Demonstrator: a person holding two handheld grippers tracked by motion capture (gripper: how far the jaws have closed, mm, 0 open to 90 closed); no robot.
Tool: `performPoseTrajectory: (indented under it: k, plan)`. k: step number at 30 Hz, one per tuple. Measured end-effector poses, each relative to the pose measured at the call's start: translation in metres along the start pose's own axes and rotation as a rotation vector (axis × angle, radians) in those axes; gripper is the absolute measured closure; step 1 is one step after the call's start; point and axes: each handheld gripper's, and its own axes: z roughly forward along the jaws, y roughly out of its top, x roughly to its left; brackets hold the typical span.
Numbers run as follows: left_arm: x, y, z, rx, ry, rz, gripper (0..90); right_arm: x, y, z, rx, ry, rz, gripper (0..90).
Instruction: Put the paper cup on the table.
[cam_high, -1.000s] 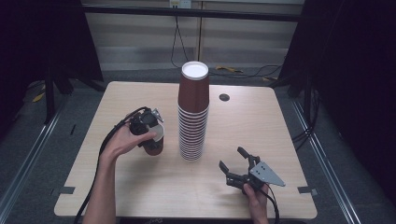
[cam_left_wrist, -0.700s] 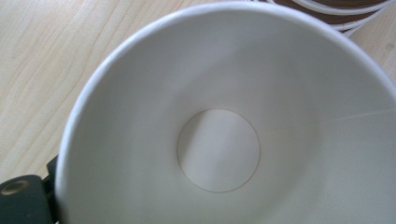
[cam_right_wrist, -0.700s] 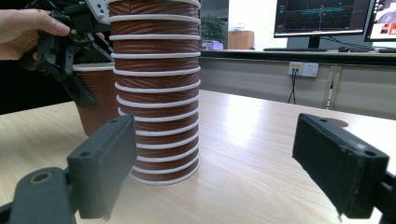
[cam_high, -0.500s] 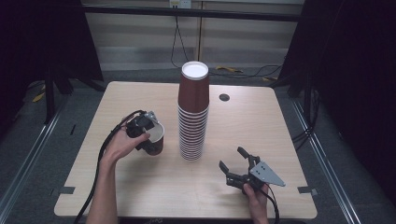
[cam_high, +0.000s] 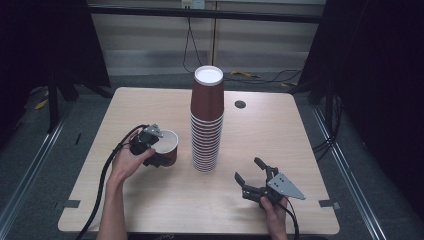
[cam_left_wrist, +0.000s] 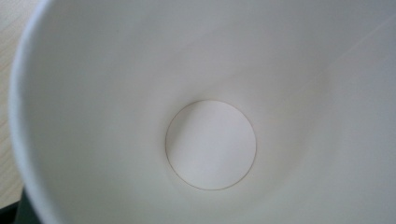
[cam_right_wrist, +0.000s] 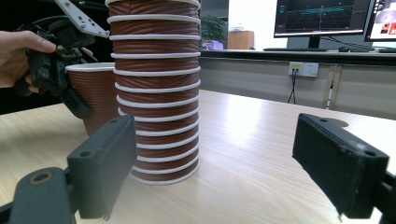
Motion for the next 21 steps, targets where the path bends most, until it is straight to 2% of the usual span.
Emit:
performPoseTrajectory:
  k: [1, 2, 3, 5, 9, 10, 11, 18, 21]
  plan:
    - [0.001, -0.001, -0.002, 0.001, 0.003, 0.014, 15.4, 0.000, 0.000, 0.000, 0.001, -0.001, 0.000, 13.4]
    - [0.000, -0.002, -0.001, -0.012, 0.008, 0.005, 15.4, 0.000, 0.000, 0.000, 0.001, 0.001, 0.000, 13.5]
    - [0.000, -0.003, -0.003, 0.002, 0.011, 0.028, 15.4, 0.000, 0.000, 0.000, 0.001, -0.001, 0.000, 13.5]
    - [-0.003, -0.006, -0.001, -0.033, 0.014, -0.011, 15.4, 0.000, 0.000, 0.000, 0.001, -0.001, 0.000, 13.4]
    - [-0.004, -0.011, 0.001, -0.036, 0.039, -0.018, 15.4, 0.000, 0.000, 0.000, -0.001, 0.001, 0.000, 13.5]
    - [-0.006, -0.012, 0.001, -0.040, 0.039, -0.030, 15.7, 0.000, 0.000, 0.000, 0.001, -0.001, 0.000, 13.5]
    - [-0.006, -0.013, 0.002, -0.045, 0.037, -0.023, 15.8, 0.000, 0.000, 0.000, 0.000, -0.001, 0.000, 13.4]
    - [-0.009, -0.026, 0.002, -0.101, 0.049, -0.049, 15.7, 0.000, 0.000, 0.000, 0.001, -0.001, 0.000, 13.5]
    - [-0.012, -0.029, -0.001, -0.103, 0.100, -0.045, 15.7, 0.000, 0.000, 0.000, 0.001, -0.001, 0.000, 13.5]
